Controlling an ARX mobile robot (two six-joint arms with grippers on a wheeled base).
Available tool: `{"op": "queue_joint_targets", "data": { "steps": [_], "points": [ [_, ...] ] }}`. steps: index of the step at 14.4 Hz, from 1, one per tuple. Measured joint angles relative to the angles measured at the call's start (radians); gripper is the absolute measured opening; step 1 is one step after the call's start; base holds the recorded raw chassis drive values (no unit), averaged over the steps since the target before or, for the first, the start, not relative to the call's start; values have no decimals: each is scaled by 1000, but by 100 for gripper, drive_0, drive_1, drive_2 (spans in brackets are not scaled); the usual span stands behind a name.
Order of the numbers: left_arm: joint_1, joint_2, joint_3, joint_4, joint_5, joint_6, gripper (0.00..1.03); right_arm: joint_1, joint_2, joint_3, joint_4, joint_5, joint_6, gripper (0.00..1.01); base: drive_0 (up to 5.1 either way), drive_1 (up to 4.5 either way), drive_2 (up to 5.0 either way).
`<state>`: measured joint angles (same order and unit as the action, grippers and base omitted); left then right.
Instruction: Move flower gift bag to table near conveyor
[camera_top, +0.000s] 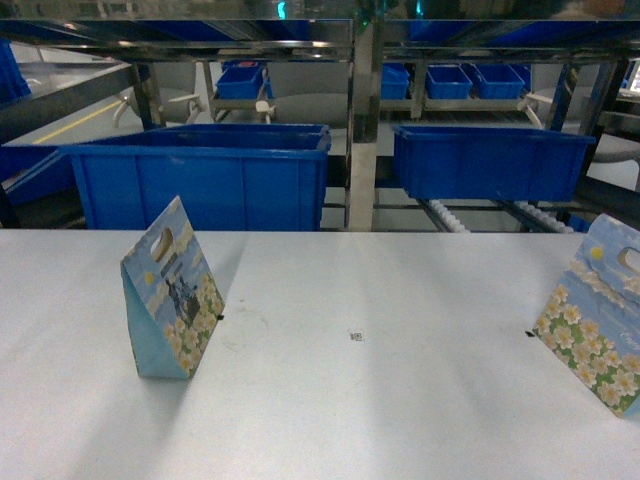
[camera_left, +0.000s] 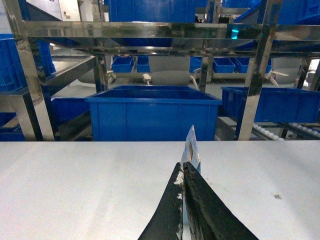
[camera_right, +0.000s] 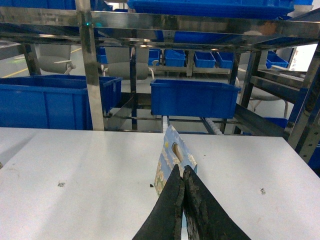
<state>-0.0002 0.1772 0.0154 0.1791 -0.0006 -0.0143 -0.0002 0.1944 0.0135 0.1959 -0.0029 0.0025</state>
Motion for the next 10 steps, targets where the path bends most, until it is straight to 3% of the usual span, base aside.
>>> {"op": "queue_joint_targets", "data": {
  "steps": [3, 5, 6, 10],
  "points": [
    [0, -12, 0, -13, 0, 0, 2, 0, -11, 0, -10, 0, 0, 2, 0, 0, 0],
    [0, -149, 1, -192, 1, 0, 2, 0, -58, 0, -73, 0, 0, 2, 0, 0, 0],
    [0, -166, 5, -172, -1, 0, 2, 0, -173, 0, -203, 0, 0, 2, 0, 0, 0],
    [0, -167, 0, -183, 0, 0, 2, 0, -190, 0, -200, 0, 0, 2, 0, 0, 0]
  ]
}}
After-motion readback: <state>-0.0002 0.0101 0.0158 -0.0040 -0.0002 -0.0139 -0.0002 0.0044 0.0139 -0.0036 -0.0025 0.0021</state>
